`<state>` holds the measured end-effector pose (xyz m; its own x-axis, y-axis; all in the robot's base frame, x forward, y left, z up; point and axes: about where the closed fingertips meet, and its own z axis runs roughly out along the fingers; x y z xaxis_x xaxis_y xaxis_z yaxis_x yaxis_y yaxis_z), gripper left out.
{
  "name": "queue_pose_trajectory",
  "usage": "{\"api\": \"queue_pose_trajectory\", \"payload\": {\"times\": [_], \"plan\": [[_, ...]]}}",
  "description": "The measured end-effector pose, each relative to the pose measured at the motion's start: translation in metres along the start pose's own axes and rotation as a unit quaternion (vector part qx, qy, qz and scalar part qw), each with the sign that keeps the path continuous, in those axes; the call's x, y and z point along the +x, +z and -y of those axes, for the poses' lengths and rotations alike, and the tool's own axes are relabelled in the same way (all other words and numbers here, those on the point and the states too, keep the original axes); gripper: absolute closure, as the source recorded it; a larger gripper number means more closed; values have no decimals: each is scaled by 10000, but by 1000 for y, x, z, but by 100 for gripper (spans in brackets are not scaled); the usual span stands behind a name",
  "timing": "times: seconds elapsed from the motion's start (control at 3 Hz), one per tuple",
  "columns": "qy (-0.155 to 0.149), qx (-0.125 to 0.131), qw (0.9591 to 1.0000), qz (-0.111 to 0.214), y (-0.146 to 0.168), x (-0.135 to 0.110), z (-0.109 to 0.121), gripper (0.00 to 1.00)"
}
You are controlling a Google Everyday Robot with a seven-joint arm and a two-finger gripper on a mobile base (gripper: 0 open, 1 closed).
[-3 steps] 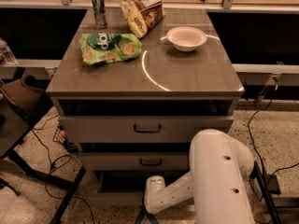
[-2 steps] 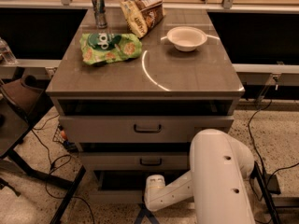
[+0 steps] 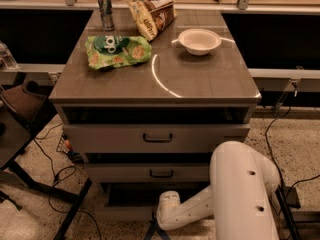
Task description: Open bottom drawer
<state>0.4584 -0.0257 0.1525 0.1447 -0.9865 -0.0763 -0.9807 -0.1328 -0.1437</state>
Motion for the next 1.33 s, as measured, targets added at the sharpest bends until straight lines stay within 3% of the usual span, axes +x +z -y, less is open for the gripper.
{"api": "queue_pose_trajectory", "payload": {"times": [0.67, 1.0, 1.33], "plan": [[225, 25, 9983, 543, -3, 6, -77, 100], [256, 147, 9975, 645, -16, 5, -88, 100], [198, 271, 9980, 536, -35, 3, -84, 100]]}}
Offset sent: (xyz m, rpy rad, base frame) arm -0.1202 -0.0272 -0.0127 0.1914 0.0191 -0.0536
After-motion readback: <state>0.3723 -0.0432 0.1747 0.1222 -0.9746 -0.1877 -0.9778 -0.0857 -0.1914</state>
